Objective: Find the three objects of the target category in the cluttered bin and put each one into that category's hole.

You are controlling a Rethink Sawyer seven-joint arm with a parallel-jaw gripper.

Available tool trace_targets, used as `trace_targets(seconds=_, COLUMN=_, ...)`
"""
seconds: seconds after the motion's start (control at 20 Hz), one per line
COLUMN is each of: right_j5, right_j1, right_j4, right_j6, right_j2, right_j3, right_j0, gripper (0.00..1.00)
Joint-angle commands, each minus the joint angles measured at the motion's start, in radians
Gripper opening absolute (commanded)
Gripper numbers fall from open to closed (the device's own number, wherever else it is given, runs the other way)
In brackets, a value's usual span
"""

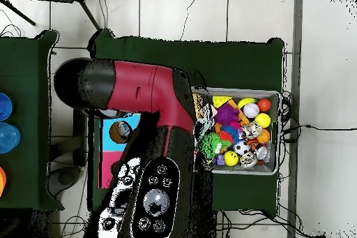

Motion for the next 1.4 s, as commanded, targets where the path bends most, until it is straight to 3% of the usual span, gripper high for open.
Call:
trace_targets(seconds=0.05, right_j5=0.003, right_j1=0.024, right_j4=0.025, right_j6=0.228, right_j2=0.039, right_j3=0.064, right_j0=-0.02, gripper=0.0)
trace_targets(seconds=1.1, right_j5=-0.026, right_j1=0.025, right_j4=0.027, right_j6=0.225, right_j2=0.041, right_j3=0.09, right_j0=-0.02, gripper=0.0)
trace_targets(seconds=1.15, right_j5=-0.028, right_j1=0.024, right_j4=0.028, right_j6=0.226, right_j2=0.041, right_j3=0.092, right_j0=-0.02, gripper=1.0)
trace_targets(seconds=1.4, right_j5=-0.051, right_j1=0.026, right_j4=0.023, right_j6=0.218, right_j2=0.041, right_j3=0.093, right_j0=-0.023, gripper=1.0)
